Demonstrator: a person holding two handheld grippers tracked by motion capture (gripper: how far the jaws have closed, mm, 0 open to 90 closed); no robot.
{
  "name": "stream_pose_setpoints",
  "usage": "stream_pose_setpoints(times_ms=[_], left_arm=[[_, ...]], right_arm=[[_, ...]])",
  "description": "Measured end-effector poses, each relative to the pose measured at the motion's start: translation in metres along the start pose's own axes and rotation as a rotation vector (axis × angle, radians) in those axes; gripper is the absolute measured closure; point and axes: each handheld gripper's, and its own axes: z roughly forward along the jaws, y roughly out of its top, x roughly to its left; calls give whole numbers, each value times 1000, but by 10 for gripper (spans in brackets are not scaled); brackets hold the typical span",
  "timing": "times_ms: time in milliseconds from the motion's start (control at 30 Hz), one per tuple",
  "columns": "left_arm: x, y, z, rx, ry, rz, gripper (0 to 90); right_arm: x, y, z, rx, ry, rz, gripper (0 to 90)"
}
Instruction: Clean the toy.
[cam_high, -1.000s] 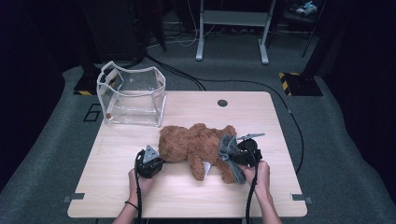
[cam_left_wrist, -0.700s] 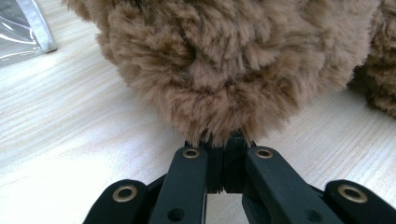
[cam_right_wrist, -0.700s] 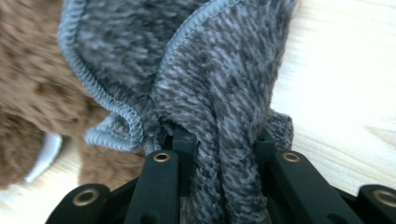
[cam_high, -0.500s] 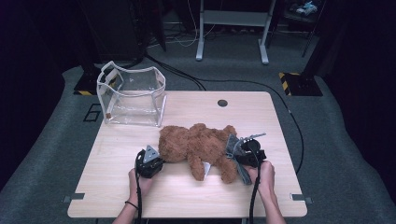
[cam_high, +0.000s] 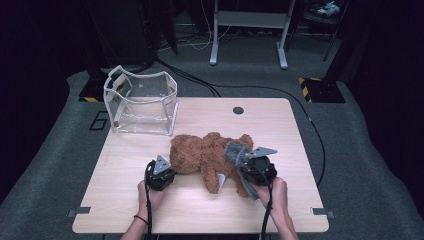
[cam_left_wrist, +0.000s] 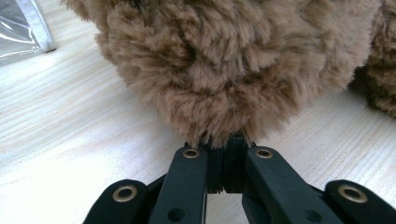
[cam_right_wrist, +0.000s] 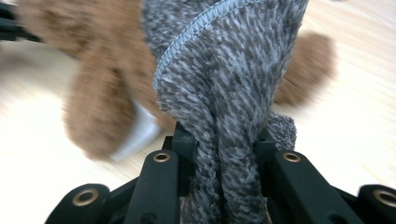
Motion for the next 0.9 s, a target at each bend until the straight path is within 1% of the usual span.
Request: stream_pose_setpoints(times_ms=[33, 67, 100, 133, 167, 200, 233, 300, 333, 367, 400, 467, 533, 600, 633, 667, 700, 733, 767, 833, 900], left_arm=[[0, 0, 0, -4, 0, -1, 889], [0, 0, 0, -4, 0, -1, 890], [0, 0, 0, -4, -1, -3, 890], [0, 0, 0, -4, -1, -3, 890], [0, 0, 0, -3, -2, -3, 889], [0, 0, 0, -3, -2, -3, 889], [0, 0, 0, -3, -2, -4, 890], [0, 0, 0, -2, -2, -4, 890], [0, 0, 0, -2, -1, -4, 889], [1, 0, 0, 6, -6, -2, 890], [1, 0, 0, 6, -6, -2, 890], [1, 0, 0, 7, -5, -2, 890], [1, 0, 1, 3, -2, -8, 890], [1, 0, 0, 3, -1, -5, 890], [1, 0, 0, 3, -1, -5, 890], [1, 0, 0, 2, -1, -5, 890], [1, 0, 0, 2, -1, -5, 890], [1, 0, 0, 1, 2, -7, 890], [1, 0, 0, 1, 2, -7, 890], [1, 0, 0, 2, -1, -9, 890], [1, 0, 0, 0, -2, -10, 890]], right_arm=[[6, 3, 4, -13, 16, -30, 717], [12, 6, 8, -15, 34, -44, 717], [18, 9, 13, -8, 36, -62, 717], [18, 9, 13, -8, 36, -62, 717], [29, 13, 22, -13, 71, -92, 716], [33, 14, 26, 2, 73, -100, 716], [36, 15, 29, 0, 84, -110, 716], [38, 16, 32, -1, 92, -120, 716], [40, 15, 35, 9, 92, -121, 716], [41, 13, 41, 25, 109, -117, 716], [41, 12, 43, 23, 107, -126, 717], [40, 8, 44, 36, 116, -113, 717], [40, 4, 44, 49, 113, -126, 717], [40, -1, 45, 65, 107, -139, 717], [41, -4, 46, 78, 103, -127, 717], [41, -6, 47, 94, 97, -136, 717], [40, -8, 47, 96, 86, -163, 717], [40, -10, 46, 104, 78, -152, 717], [40, -10, 46, 104, 78, -152, 717], [39, -15, 44, 116, 47, -153, 717], [38, -16, 44, 124, 44, -154, 717]])
